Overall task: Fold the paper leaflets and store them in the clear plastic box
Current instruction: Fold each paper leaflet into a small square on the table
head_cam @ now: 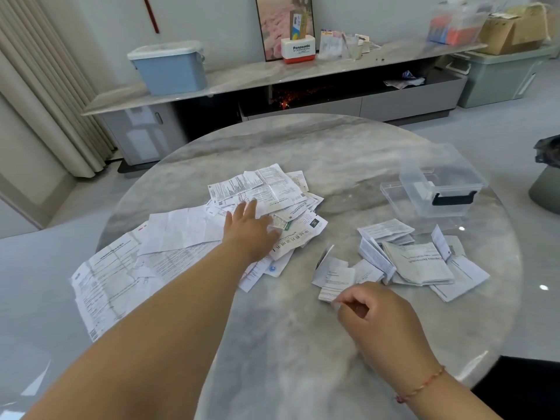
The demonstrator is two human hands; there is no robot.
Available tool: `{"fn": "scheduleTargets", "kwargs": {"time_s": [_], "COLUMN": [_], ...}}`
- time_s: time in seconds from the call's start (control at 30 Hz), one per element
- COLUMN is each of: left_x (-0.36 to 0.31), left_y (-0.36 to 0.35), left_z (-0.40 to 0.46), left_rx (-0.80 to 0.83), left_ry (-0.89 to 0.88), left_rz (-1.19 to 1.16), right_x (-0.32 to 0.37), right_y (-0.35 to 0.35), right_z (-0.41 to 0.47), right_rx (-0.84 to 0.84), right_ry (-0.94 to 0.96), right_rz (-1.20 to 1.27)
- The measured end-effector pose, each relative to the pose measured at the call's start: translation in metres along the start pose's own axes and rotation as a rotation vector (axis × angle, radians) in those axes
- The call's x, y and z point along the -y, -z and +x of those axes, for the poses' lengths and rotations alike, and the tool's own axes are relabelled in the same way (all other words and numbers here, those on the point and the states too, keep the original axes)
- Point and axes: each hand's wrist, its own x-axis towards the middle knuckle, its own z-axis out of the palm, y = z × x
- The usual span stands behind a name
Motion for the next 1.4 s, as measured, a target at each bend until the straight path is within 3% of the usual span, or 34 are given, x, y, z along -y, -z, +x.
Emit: {"fn": "scheduleTargets", "kwargs": {"time_s": [0.1, 0.3, 0.43, 0.63, 0.8, 0.9, 1.0, 1.07, 1.1, 1.2, 1.3, 1.33, 1.4], "left_x": [-0.001, 0.0, -0.003, 0.014, 0.011, 0.003, 0.001, 0.0, -0.005, -0.031, -0.055, -0.058, -0.053], "left_y": [0.001, 0.007, 0.011, 0.015, 0.029, 0.03, 0.018, 0.002, -0.007, -0.036, -0.065, -0.069, -0.075], "left_z": [0.019, -0.013, -0.066, -0.161, -0.238, -0.252, -0.251, -0.254, -0.258, -0.276, -0.281, -0.28, -0.278], "left_rx": [0.022, -0.365, -0.446, -0.358, -0.153, -0.072, -0.173, -0.425, -0.479, -0.345, -0.264, -0.292, -0.39], "left_ry": [0.008, -0.145, -0.118, -0.119, -0.123, -0.095, 0.051, 0.069, -0.008, -0.287, -0.275, -0.266, -0.301], "left_rz": [-0.027, -0.342, -0.498, -0.558, -0.652, -0.777, -0.891, -0.727, -0.635, -0.428, -0.272, -0.29, -0.338], "right_x": [-0.002, -0.002, 0.001, -0.006, -0.006, -0.004, -0.007, -0.01, -0.01, -0.005, 0.006, 0.009, 0.008], "right_y": [-0.007, -0.006, -0.002, 0.007, 0.003, -0.001, -0.008, -0.012, -0.014, -0.017, -0.017, -0.014, -0.005], "right_z": [0.002, 0.003, 0.0, -0.008, -0.03, -0.037, -0.044, -0.048, -0.05, -0.062, -0.077, -0.08, -0.078], "right_rx": [-0.017, 0.015, 0.009, -0.003, 0.248, 0.439, 0.454, 0.388, 0.363, 0.347, 0.404, 0.405, 0.315], "right_ry": [0.023, 0.039, 0.034, -0.023, 0.113, 0.073, 0.007, -0.103, -0.158, -0.314, -0.493, -0.471, -0.243], "right_rz": [-0.019, -0.025, 0.007, 0.038, 0.03, 0.14, 0.13, 0.134, 0.132, 0.245, 0.438, 0.37, -0.023]}}
